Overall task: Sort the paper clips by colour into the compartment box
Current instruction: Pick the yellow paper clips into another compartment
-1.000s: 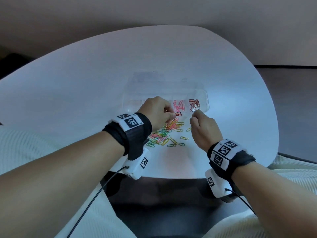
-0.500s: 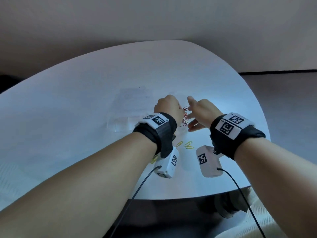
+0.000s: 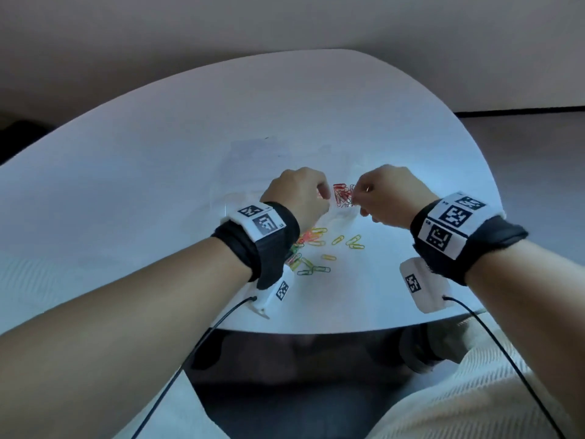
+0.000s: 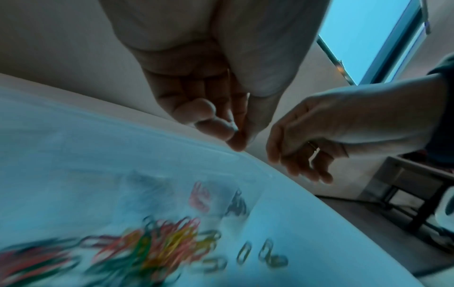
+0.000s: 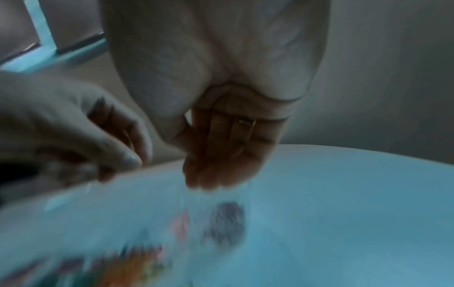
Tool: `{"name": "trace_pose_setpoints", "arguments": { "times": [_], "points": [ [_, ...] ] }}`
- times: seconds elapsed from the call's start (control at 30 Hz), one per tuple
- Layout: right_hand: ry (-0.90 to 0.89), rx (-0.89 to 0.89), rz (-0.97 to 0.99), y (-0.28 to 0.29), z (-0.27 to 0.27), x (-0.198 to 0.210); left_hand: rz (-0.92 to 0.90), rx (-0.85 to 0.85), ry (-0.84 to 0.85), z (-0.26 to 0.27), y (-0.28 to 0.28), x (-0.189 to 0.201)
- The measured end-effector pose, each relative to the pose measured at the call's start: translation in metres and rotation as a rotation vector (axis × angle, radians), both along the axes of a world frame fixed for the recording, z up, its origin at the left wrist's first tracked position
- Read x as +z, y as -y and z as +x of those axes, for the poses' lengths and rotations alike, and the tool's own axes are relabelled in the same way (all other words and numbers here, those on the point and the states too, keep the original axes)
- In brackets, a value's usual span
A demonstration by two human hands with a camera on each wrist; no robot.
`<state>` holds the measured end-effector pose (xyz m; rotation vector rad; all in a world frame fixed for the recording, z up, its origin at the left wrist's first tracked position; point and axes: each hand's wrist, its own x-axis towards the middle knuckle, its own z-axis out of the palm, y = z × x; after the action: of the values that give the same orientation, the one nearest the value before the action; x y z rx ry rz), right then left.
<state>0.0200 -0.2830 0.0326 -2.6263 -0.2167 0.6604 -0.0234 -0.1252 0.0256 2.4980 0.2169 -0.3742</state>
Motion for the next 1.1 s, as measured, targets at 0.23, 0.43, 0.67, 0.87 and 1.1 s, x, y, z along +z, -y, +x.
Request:
{"name": "trace_pose_setpoints", "arguments": {
  "times": [0.23, 0.43, 0.67, 0.87, 1.1],
  "points": [
    [-0.027, 0.232, -0.186, 0.016, -0.031, -0.04, 0.089, -0.211, -0.137, -0.052, 0.001, -0.037],
    [0.027, 0.335, -0.233, 0.018, -0.037, -0.071, 0.118, -0.363, -0.099, -0.048, 0.026, -0.068],
    [0.027, 0.258, -0.269, 0.012, -0.034, -0.079, 0.312, -0.532, -0.122, -0.04, 0.046, -0.072],
    [0.036, 0.249, -0.31, 0.007, -0.042, -0.082, 0.367, -0.567, -0.128, -0.04, 0.046, -0.069],
    [0.012, 0.049, -0.083, 0.009, -0.039, -0.073, 0.323, -0.542, -0.13, -0.05, 0.036, -0.074]
  ]
}}
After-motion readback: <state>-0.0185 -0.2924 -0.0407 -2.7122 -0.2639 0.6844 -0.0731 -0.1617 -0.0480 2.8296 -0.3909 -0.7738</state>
